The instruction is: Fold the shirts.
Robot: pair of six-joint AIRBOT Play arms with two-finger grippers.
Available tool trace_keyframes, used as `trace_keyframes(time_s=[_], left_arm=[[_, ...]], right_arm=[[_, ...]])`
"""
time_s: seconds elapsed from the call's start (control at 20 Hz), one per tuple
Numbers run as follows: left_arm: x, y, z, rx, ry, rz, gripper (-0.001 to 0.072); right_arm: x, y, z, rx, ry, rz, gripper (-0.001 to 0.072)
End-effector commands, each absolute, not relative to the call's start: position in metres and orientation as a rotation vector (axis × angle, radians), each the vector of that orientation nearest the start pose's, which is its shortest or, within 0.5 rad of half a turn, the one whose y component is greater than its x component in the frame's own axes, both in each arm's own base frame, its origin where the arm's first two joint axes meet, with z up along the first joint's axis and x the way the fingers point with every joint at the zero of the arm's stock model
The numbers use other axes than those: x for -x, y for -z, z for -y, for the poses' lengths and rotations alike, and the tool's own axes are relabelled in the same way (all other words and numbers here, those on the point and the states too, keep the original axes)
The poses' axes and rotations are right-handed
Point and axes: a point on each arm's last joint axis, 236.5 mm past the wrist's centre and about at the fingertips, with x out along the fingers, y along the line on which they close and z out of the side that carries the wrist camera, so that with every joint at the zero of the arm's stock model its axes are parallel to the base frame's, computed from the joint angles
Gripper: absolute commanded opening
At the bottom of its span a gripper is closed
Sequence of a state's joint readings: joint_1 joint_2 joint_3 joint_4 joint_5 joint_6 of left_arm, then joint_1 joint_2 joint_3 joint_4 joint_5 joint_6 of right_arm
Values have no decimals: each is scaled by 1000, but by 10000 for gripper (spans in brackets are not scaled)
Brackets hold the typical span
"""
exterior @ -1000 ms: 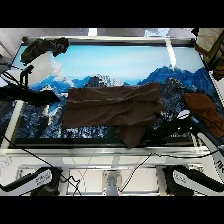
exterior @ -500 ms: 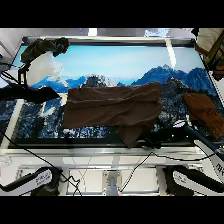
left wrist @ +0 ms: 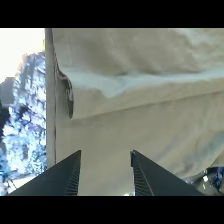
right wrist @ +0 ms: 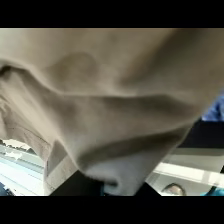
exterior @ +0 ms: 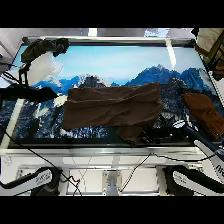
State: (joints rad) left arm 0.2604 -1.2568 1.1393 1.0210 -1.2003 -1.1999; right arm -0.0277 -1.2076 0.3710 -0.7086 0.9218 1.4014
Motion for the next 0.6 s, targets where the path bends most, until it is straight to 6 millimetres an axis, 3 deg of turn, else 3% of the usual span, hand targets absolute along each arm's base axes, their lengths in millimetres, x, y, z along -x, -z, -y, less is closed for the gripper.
trace_keyframes(time_s=[0.0,0.1,0.2,0.3,0.4,0.55], left_arm=[[-370,0,23,398,329,-1298,396],[-349,28,31,469,350,-1448,615],[-335,47,36,508,374,-1552,640],[-335,58,35,517,364,-1576,640],[-339,67,21,461,315,-1565,640],[-317,84,-5,363,224,-1659,640]], right_arm=[[-211,137,-133,-813,-178,-1574,28],[-211,137,-133,-812,-178,-1573,28],[-211,137,-133,-797,-194,-1569,28],[-211,137,-133,-797,-198,-1568,28],[-212,136,-134,-802,-198,-1566,28],[-212,136,-134,-802,-198,-1566,28]])
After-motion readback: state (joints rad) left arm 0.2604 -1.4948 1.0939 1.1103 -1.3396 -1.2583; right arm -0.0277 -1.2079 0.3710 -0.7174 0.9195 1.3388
